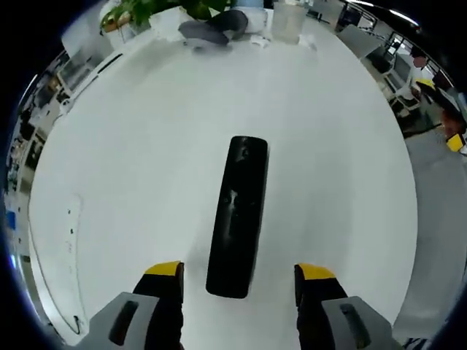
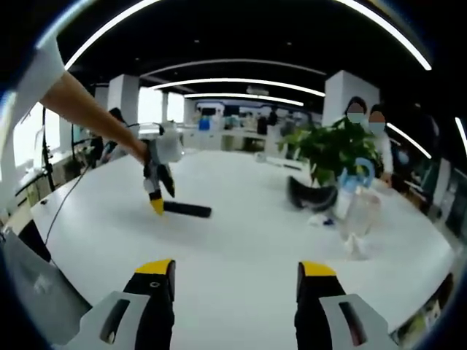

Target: Press the specified remote control buttons in sequence, fully releasing each button before pressing the next.

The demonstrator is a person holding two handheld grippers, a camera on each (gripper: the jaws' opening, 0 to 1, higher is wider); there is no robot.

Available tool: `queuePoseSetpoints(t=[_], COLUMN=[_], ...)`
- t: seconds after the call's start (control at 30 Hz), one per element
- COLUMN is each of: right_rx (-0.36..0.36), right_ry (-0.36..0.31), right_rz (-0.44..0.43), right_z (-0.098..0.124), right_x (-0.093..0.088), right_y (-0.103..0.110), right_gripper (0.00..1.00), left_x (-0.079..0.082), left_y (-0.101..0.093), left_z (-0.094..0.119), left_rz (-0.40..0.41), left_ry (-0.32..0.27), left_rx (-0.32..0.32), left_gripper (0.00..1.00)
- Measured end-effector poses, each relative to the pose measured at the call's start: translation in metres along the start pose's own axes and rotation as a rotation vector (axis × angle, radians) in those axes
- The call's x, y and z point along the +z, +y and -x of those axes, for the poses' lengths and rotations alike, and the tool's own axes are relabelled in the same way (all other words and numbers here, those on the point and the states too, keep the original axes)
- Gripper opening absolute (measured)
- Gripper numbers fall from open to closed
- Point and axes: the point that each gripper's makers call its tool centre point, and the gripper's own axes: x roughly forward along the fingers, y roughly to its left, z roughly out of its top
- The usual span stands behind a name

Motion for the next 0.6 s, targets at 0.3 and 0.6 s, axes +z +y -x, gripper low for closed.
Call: queuePoseSetpoints(t=[0.3, 0.6], right_rx=[0.002, 0.008], right_ry=[0.005, 0.004], right_rz=[0.001, 0.011], right_z=[0.0000, 0.0009], right_x=[-0.0009, -0.0006], right_y=[0.0005, 0.0029], right_gripper=[0.66, 0.66], left_x=[-0.0093, -0.0102], left_y=[0.0030, 0.0028], left_z=[-0.0035, -0.0029], left_rz=[-0.056, -0.047], left_ry=[0.056, 0.076], left_rx=[0.012, 0.015], left_gripper=[0.58, 0.58])
